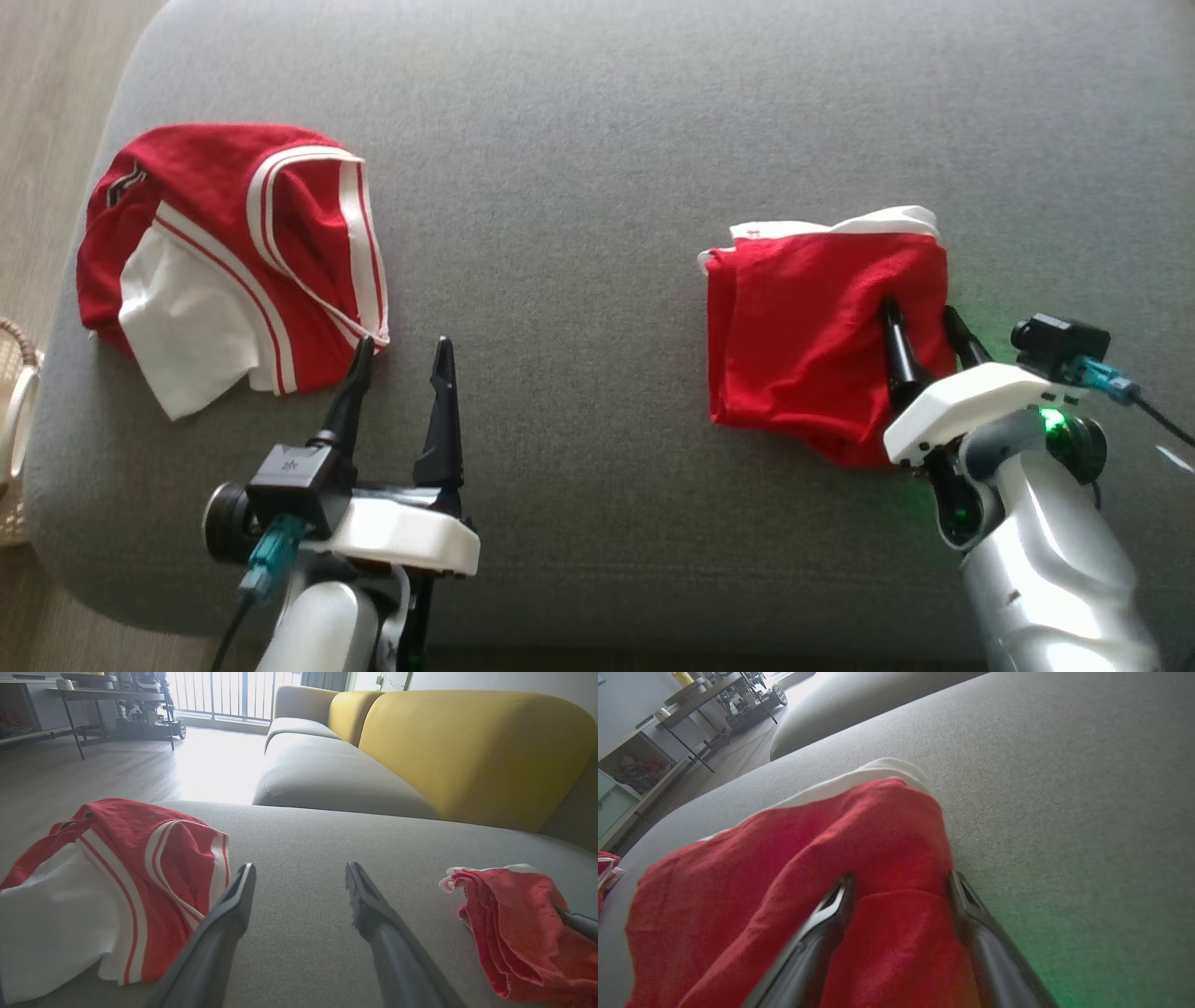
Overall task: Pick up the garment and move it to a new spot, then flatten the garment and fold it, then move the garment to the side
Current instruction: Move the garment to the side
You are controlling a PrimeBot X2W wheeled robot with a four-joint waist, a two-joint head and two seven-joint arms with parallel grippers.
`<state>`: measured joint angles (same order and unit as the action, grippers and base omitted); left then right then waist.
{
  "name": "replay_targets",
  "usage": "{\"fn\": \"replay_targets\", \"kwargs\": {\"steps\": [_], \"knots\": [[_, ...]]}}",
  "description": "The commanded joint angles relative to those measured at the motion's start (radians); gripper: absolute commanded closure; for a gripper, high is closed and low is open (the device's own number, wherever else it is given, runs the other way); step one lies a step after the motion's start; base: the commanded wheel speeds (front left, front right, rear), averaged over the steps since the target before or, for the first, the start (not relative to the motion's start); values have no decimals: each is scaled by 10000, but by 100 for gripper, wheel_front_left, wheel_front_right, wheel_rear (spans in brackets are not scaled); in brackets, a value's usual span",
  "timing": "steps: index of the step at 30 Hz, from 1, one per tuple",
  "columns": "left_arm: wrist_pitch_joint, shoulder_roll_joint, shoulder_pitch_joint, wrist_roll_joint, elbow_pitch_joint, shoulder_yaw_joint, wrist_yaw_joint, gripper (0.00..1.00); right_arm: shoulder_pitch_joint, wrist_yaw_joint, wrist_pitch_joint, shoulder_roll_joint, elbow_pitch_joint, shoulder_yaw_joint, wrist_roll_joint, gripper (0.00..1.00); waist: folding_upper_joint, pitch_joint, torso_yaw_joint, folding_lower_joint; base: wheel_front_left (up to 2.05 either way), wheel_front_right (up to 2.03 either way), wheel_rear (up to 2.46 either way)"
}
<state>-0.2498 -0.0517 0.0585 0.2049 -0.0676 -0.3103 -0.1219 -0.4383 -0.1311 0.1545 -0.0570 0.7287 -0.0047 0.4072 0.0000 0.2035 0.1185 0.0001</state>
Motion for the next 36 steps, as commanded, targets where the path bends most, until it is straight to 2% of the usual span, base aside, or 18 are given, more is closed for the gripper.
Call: {"fn": "replay_targets", "kwargs": {"steps": [1, 7, 8, 9, 10, 20, 26, 30, 36], "knots": [[-120, 15, 440, -16, 297, 298, 41, 0, -394, 4, 159, 66, -83, 120, -128, 0, 0, 138, 105, -1, 0, 0, 0], [-120, 15, 592, -42, 298, 308, 29, 0, -1037, 4, 408, 67, 927, -17, -562, 0, 0, 351, 151, -1, 0, 0, 0], [-120, 15, 608, -44, 297, 312, 22, 0, -1112, 4, 430, 67, 1052, 12, -628, 13, 0, 367, 138, -1, 0, 0, 0], [-120, 15, 624, -49, 289, 312, 17, 0, -1184, 4, 453, 67, 1166, 48, -691, 73, 0, 379, 121, -1, 0, 0, 0], [-120, 15, 642, -53, 278, 310, 16, 0, -1250, 4, 477, 67, 1263, 93, -743, 100, 0, 384, 99, -1, 0, 0, 0], [-120, 15, 719, -73, 260, 364, 22, 0, -1666, 4, 719, -245, 1883, 753, -1276, 100, 0, 289, -239, -1, 0, 0, 0], [-120, 15, 827, -208, 416, 409, 108, 0, -2198, 4, 740, -771, 2007, 1565, -2143, 100, 0, 540, -698, -1, 0, 0, 0], [-120, 15, 1139, -525, 519, 414, 281, 0, -2776, 4, 718, -1182, 1974, 1828, -2378, 100, 0, 1013, -1193, -1, 0, 0, 0], [-120, -163, 2209, -1237, 556, 486, 870, 0, -4015, 4, 749, -1676, 1813, 2226, -2398, 100, 0, 2129, -2378, -1, 0, 0, 0]]}}
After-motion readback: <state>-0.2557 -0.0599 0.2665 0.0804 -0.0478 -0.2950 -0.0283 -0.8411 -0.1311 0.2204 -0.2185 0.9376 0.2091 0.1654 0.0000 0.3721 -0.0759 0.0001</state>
